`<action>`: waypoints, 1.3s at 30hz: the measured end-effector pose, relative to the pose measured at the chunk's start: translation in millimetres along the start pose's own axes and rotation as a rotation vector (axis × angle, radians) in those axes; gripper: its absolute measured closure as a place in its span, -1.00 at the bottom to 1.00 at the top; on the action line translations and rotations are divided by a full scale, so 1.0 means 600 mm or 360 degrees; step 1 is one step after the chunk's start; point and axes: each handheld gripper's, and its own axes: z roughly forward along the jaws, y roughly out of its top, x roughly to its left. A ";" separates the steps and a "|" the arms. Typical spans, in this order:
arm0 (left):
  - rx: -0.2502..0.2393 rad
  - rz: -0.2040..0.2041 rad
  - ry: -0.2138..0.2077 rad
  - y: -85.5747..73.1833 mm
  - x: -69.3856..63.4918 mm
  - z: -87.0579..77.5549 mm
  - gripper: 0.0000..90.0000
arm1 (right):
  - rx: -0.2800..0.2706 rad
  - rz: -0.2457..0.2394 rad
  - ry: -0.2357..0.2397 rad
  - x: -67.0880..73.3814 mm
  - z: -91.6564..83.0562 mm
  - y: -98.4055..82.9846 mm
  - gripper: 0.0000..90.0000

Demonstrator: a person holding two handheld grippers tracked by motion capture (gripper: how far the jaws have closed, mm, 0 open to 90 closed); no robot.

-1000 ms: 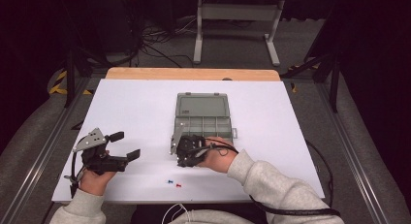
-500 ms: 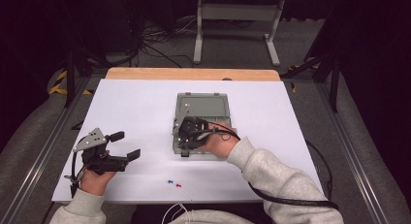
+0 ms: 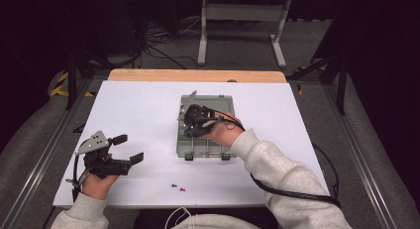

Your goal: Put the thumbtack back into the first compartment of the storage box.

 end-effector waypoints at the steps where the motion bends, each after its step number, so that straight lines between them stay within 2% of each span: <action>1: 0.0004 0.0001 0.0000 0.000 0.000 -0.001 -0.87 | -0.0001 0.0012 -0.0013 -0.009 0.001 -0.001 0.87; 16: -0.0002 -0.0002 0.0000 0.000 0.002 0.000 -0.87 | -0.0019 0.0083 -0.0085 -0.051 0.005 -0.003 0.87; 17: -0.0003 -0.0004 -0.0001 0.000 0.002 -0.001 -0.87 | -0.0027 0.0108 -0.0088 -0.052 0.006 -0.003 0.87; 25: -0.0004 -0.0002 -0.0005 0.000 0.002 -0.001 -0.87 | -0.0017 0.0154 -0.0128 -0.078 0.019 -0.005 0.87; 27: -0.0004 -0.0002 -0.0005 0.000 0.002 -0.001 -0.87 | -0.0023 0.0192 -0.0124 -0.084 0.024 -0.008 0.87; 34: -0.0010 -0.0005 -0.0003 0.000 0.002 0.000 -0.87 | -0.0020 0.0214 -0.0128 -0.091 0.036 -0.010 0.87; 39: -0.0013 -0.0006 -0.0004 0.000 0.002 -0.001 -0.87 | 0.0022 0.0219 -0.0110 -0.091 0.050 -0.012 0.87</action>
